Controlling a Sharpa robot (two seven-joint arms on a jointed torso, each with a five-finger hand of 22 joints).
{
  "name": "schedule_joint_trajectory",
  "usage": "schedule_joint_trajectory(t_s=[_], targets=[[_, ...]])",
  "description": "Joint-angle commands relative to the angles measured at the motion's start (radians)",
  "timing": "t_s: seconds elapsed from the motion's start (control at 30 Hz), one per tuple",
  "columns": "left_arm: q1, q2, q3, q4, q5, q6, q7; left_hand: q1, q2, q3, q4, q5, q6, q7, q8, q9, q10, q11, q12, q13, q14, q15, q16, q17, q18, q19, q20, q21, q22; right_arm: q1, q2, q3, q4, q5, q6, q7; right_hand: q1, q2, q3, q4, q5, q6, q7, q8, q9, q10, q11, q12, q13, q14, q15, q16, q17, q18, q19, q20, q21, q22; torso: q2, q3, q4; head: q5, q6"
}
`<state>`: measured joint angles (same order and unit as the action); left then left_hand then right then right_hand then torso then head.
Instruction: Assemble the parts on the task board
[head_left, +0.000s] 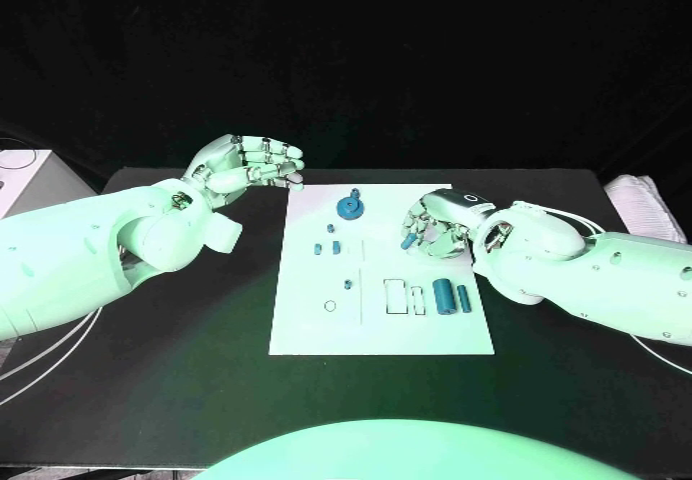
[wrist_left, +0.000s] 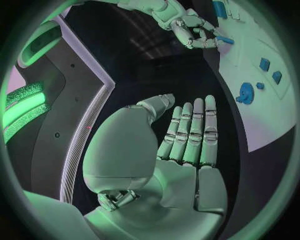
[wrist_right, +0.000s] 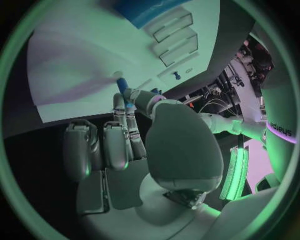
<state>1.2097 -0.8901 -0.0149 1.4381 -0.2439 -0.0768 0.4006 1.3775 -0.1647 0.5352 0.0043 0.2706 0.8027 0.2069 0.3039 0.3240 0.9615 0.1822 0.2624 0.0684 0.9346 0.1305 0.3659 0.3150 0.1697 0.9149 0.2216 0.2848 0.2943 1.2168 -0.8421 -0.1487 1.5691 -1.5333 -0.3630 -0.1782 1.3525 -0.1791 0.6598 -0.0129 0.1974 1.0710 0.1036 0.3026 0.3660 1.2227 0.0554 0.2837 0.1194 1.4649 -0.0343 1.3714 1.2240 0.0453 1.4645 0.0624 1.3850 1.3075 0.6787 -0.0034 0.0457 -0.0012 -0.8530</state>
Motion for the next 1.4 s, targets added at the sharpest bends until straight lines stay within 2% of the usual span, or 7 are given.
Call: schedule_joint_trajectory(t_s=[0.03, 0.3, 0.5, 0.67, 1.0, 1.17, 1.4], targets=[[0.0, 0.0, 0.0, 0.001, 0.002, 0.015, 0.006, -0.005, 0.003, -0.003, -0.001, 0.001, -0.008, 0.035, 0.004, -0.001, -0.01, 0.0, -0.002, 0.001, 0.006, 0.0, -0.007, 0.001, 0.008, 0.009, -0.001, -0.007, -0.001, 0.002, -0.009, 0.002, 0.011, 0.061, -0.069, -0.001, -0.009, 0.01, 0.002, 0.006, 0.002, 0.007, 0.003, 0.015, 0.044, 0.013, -0.019, -0.008, -0.008, 0.041, -0.009, 0.008, 0.003, -0.006, 0.082, -0.007, 0.005, 0.12, 0.0, 0.0002, 0.0001, -0.001, -0.001], [0.0, 0.001, 0.0, 0.0, 0.002, 0.015, 0.005, -0.005, 0.003, -0.003, -0.001, 0.001, -0.008, 0.035, 0.004, -0.001, -0.01, 0.0, -0.002, 0.001, 0.006, 0.0, -0.007, 0.001, 0.008, 0.009, -0.001, -0.007, -0.001, 0.012, -0.036, 0.006, 0.043, 0.175, -0.096, 0.018, -0.011, 0.009, 0.003, 0.004, 0.003, 0.007, 0.003, 0.017, 0.047, 0.015, -0.02, -0.01, -0.007, 0.041, -0.009, 0.008, 0.003, -0.006, 0.082, -0.007, 0.004, 0.12, 0.0, 0.0004, -0.0006, -0.001, 0.001], [0.0, 0.002, 0.0, -0.002, 0.002, 0.017, 0.004, -0.005, 0.003, -0.003, -0.001, 0.001, -0.008, 0.035, 0.005, -0.001, -0.01, 0.0, -0.002, 0.001, 0.007, 0.0, -0.008, 0.002, 0.008, 0.01, -0.001, -0.008, -0.002, 0.02, -0.056, 0.01, 0.094, 0.248, -0.1, 0.031, -0.013, 0.008, 0.004, 0.003, 0.003, 0.007, 0.003, 0.017, 0.048, 0.016, -0.02, -0.011, -0.006, 0.041, -0.01, 0.007, 0.002, -0.006, 0.082, -0.008, 0.003, 0.119, -0.001, 0.0002, -0.0013, 0.003, 0.001], [0.0, 0.003, 0.0, -0.003, 0.002, 0.018, 0.002, -0.005, 0.003, -0.003, -0.001, 0.001, -0.008, 0.035, 0.005, -0.002, -0.011, 0.0, -0.002, 0.001, 0.007, 0.0, -0.009, 0.002, 0.008, 0.01, 0.0, -0.009, -0.003, 0.022, -0.047, 0.01, 0.132, 0.261, -0.094, 0.034, -0.013, 0.008, 0.004, 0.003, 0.003, 0.007, 0.003, 0.017, 0.048, 0.016, -0.02, -0.011, -0.006, 0.041, -0.01, 0.007, 0.002, -0.006, 0.082, -0.008, 0.003, 0.119, 0.0, 0.0009, -0.0028, 0.01, -0.003], [0.0, 0.007, 0.0, -0.004, 0.002, 0.02, 0.001, -0.005, 0.003, -0.003, -0.001, 0.001, -0.008, 0.035, 0.005, -0.002, -0.011, 0.0, -0.002, 0.001, 0.007, 0.0, -0.009, 0.002, 0.008, 0.01, 0.0, -0.009, -0.003, 0.016, 0.008, 0.0, 0.179, 0.227, -0.059, 0.024, -0.014, 0.008, 0.005, 0.002, 0.004, 0.006, 0.003, 0.018, 0.05, 0.016, -0.02, -0.013, -0.005, 0.041, -0.01, 0.007, 0.001, -0.005, 0.081, -0.008, 0.0, 0.117, -0.002, -0.0021, 0.0017, 0.024, -0.009], [0.0, 0.008, 0.0, -0.005, 0.002, 0.019, 0.001, -0.005, 0.003, -0.003, -0.001, 0.001, -0.008, 0.035, 0.005, -0.002, -0.011, 0.0, -0.002, 0.001, 0.007, 0.0, -0.009, 0.002, 0.008, 0.01, 0.0, -0.009, -0.003, 0.009, 0.038, -0.008, 0.191, 0.183, -0.038, 0.018, -0.014, 0.008, 0.005, 0.002, 0.004, 0.006, 0.003, 0.018, 0.05, 0.016, -0.02, -0.013, -0.005, 0.041, -0.01, 0.007, 0.001, -0.005, 0.081, -0.008, 0.0, 0.117, -0.002, -0.0013, -0.0012, 0.035, -0.012], [0.0, 0.01, 0.0, -0.005, 0.002, 0.019, 0.0, -0.005, 0.003, -0.003, -0.001, 0.001, -0.008, 0.035, 0.005, -0.002, -0.011, 0.0, -0.002, 0.001, 0.007, 0.0, -0.009, 0.002, 0.008, 0.01, 0.0, -0.009, -0.003, -0.012, 0.077, -0.017, 0.195, 0.125, -0.019, 0.015, -0.015, 0.008, 0.006, 0.001, 0.004, 0.005, 0.004, 0.018, 0.051, 0.017, -0.02, -0.014, -0.005, 0.041, -0.01, 0.007, 0.001, -0.006, 0.081, -0.008, 0.003, 0.119, 0.0, -0.0015, -0.001, 0.042, -0.016]])
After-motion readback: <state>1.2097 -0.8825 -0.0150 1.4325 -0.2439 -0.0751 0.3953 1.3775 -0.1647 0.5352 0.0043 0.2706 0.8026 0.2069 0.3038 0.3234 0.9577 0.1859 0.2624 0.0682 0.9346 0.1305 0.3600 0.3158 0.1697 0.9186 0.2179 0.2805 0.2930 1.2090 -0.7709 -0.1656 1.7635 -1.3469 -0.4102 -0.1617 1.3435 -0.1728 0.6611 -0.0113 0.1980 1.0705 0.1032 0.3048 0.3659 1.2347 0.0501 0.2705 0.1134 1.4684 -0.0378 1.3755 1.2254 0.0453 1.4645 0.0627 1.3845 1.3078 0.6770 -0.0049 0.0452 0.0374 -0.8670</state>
